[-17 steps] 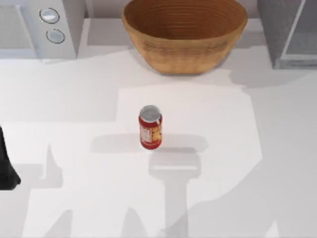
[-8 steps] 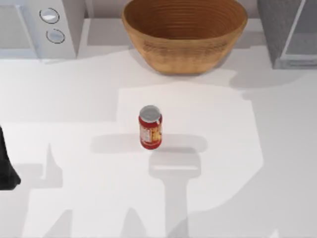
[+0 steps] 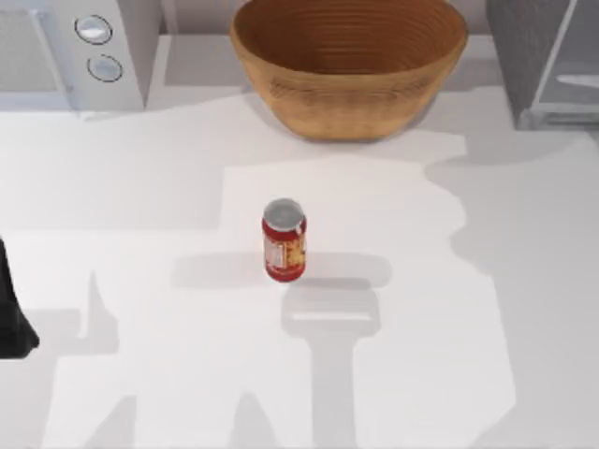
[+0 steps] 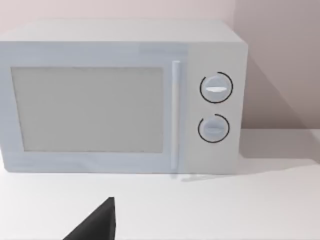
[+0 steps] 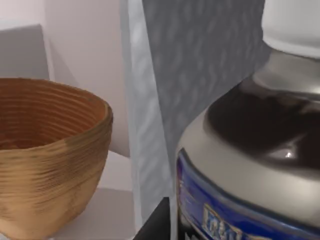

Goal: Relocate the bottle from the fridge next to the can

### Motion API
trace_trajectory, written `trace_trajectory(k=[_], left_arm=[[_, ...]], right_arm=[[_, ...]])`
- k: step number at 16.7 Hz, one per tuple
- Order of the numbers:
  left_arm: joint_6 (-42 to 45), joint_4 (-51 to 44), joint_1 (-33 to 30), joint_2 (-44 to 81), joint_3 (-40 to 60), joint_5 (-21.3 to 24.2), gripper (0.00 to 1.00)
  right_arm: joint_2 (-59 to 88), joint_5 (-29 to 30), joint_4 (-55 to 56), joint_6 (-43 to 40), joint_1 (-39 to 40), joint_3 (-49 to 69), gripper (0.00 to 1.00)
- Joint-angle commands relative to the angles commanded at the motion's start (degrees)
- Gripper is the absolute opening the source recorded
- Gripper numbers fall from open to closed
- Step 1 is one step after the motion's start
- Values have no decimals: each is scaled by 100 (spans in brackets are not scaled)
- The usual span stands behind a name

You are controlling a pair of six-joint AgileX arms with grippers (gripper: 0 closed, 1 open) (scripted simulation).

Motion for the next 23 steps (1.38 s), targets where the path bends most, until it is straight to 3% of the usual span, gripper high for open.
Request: trace_trajectory(k=[4,9,12,17,23], left_arm=[[0,0,0,0,0,0,100],[0,0,0,0,0,0,100],[0,0,0,0,0,0,100],[0,0,0,0,0,0,100],[0,0,0,0,0,0,100]], right_arm=[[-471,-180,326,13,-139,-697,0],[-454,-180,320,23,-110,-700,0],[-418,174,412,17,51,-755,0],[-302,1861,786,-5,1061,-1033,0],[-190,4985,1394,-40,3106,-1590,0]])
